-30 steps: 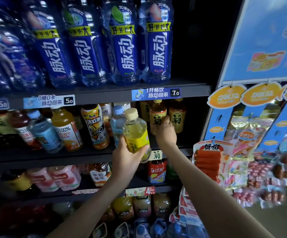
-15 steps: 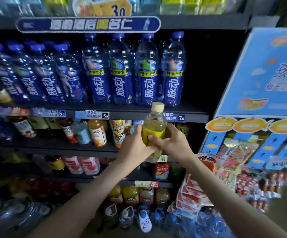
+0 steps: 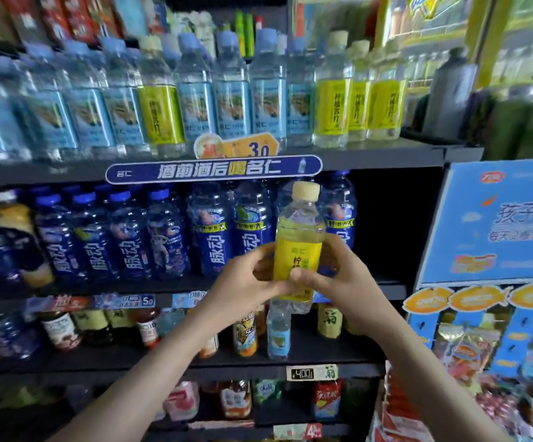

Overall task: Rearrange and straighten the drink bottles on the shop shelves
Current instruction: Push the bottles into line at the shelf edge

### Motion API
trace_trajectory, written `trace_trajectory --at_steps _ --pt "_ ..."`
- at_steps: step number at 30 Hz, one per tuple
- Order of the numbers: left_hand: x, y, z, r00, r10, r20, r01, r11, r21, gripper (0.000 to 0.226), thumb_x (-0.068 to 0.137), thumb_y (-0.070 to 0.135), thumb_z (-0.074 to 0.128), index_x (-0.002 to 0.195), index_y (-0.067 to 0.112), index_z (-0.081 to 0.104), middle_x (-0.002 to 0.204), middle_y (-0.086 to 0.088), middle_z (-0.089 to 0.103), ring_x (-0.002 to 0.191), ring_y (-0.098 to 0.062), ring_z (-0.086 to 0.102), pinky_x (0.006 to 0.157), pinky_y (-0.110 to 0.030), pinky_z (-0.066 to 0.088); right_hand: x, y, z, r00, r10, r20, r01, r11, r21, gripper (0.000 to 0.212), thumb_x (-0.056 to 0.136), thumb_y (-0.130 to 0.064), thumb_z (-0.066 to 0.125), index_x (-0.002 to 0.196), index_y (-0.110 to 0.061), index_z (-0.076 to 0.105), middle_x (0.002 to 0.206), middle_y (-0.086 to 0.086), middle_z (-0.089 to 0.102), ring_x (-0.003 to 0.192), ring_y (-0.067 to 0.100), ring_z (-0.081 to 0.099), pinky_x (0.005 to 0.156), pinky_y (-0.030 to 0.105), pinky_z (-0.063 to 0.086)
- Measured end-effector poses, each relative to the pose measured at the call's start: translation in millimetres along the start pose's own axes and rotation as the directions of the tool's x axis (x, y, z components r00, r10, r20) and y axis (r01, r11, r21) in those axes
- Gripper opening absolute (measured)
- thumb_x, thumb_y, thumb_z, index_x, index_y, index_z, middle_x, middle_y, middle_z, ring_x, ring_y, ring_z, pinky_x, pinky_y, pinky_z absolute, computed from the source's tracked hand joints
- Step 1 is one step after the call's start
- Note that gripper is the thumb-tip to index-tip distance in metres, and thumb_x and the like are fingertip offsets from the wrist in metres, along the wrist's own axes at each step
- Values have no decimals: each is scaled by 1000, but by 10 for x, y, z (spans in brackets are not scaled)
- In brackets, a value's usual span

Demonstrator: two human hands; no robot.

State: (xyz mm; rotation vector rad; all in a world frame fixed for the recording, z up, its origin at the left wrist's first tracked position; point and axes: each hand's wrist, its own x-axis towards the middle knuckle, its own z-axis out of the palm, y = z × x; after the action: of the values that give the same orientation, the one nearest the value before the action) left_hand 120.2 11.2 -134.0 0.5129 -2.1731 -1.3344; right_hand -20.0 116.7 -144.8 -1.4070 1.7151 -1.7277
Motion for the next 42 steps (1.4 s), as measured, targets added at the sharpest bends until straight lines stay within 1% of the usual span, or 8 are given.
trace_trajectory --at_steps 10,14,20,25,28,32,38,42 --pt "740 694 67 951 311 6 -310 947 81 81 64 57 70 136 33 44 126 15 60 115 2 56 100 -29 45 524 -765 -797 956 -247 -158 234 967 -95 42 67 -27 77 106 -21 65 94 -6 73 91 11 68 82 30 54" --pt "1108 831 48 849 486 -205 -398 845 357 49 84 34 67 129 23 54 123 10 61 112 -1 57 99 -23 46 992 -888 -1229 911 -289 -295 264 957 -124 26 75 -11 76 98 -19 67 90 -3 74 88 14 69 80 30 55" --pt "1682 949 139 802 521 -290 -232 721 653 46 92 29 59 134 17 47 124 1 60 108 -14 58 84 -21 43 1869 -706 -1604 914 -169 -370 96 974 -206 28 73 -26 79 96 -14 69 92 4 72 91 22 68 86 46 54" --pt "2025 1052 228 853 396 -341 -55 717 695 54 94 29 57 140 12 34 121 -6 58 85 -19 57 67 -26 41 2269 -571 -1582 946 -111 -304 8 947 -322 37 79 -34 74 102 -7 66 98 8 69 91 24 65 85 45 53" --pt "2200 1070 259 860 342 -380 3 740 673 48 92 28 60 132 10 39 99 -3 60 71 -17 52 58 -25 39 2348 -558 -1568 969 -96 -226 14 940 -341 30 84 -30 69 102 -6 64 99 8 69 92 26 65 84 44 53" --pt "2321 1048 302 845 334 -418 30 750 661 43 89 32 64 118 9 44 103 -8 63 82 -24 62 69 -36 52 2341 -560 -1604 991 -85 -106 44 938 -344 17 88 -16 65 103 -11 63 97 1 69 92 20 65 79 32 50" --pt "2303 1045 299 848 342 -405 25 737 675 43 90 34 62 119 7 43 102 -9 63 78 -22 62 68 -35 54 2276 -550 -1597 997 -62 -56 28 882 -470 18 90 -14 62 107 -13 55 104 2 65 106 25 60 86 34 46" --pt "2004 972 384 789 463 -405 -40 696 717 51 93 32 56 133 6 41 118 -9 61 92 -25 63 76 -34 53 1903 -487 -1364 945 -218 -244 26 794 -608 57 92 -22 60 142 -9 35 140 10 49 129 24 45 95 29 37"
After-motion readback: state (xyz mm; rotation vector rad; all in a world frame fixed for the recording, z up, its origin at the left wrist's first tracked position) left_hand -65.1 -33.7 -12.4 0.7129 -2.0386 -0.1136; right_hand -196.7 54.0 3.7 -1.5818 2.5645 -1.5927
